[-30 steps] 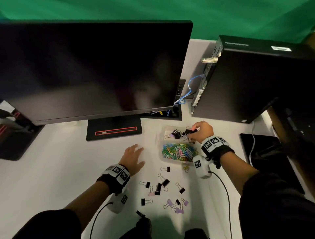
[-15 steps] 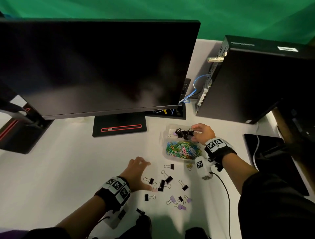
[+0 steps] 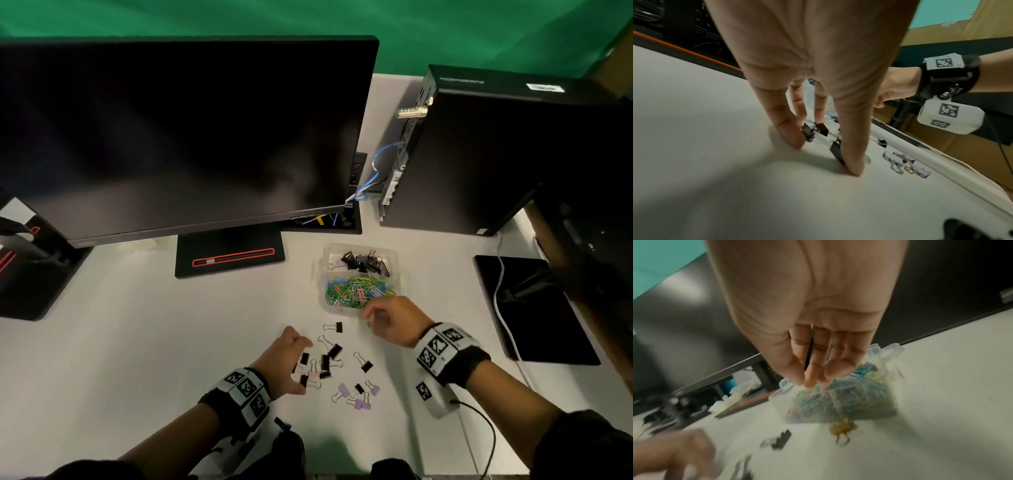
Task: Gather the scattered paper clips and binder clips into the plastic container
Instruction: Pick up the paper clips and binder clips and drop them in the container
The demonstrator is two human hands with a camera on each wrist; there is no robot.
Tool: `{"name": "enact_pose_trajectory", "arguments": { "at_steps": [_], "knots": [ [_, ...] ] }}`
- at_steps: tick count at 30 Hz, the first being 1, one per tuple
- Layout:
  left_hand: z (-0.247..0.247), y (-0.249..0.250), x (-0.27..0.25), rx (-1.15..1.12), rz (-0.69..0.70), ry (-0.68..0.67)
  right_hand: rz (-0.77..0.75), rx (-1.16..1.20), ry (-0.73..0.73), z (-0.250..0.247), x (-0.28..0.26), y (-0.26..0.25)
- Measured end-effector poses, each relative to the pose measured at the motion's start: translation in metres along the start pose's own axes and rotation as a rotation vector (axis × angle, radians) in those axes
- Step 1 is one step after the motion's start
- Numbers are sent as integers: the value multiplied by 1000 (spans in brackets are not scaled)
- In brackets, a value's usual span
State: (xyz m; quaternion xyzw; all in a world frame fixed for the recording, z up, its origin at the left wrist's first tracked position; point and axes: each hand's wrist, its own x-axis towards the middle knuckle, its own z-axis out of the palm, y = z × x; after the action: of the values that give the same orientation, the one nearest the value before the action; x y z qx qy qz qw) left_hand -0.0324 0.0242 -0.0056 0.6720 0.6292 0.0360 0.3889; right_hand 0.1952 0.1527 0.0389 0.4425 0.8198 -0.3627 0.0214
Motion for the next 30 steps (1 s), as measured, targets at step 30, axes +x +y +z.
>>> {"name": "enact_pose_trajectory", "arguments": {
  "at_steps": [30],
  "knots": [
    [6,18,33,69,83,101,59,71,25,83,-3,-18]
  ]
}}
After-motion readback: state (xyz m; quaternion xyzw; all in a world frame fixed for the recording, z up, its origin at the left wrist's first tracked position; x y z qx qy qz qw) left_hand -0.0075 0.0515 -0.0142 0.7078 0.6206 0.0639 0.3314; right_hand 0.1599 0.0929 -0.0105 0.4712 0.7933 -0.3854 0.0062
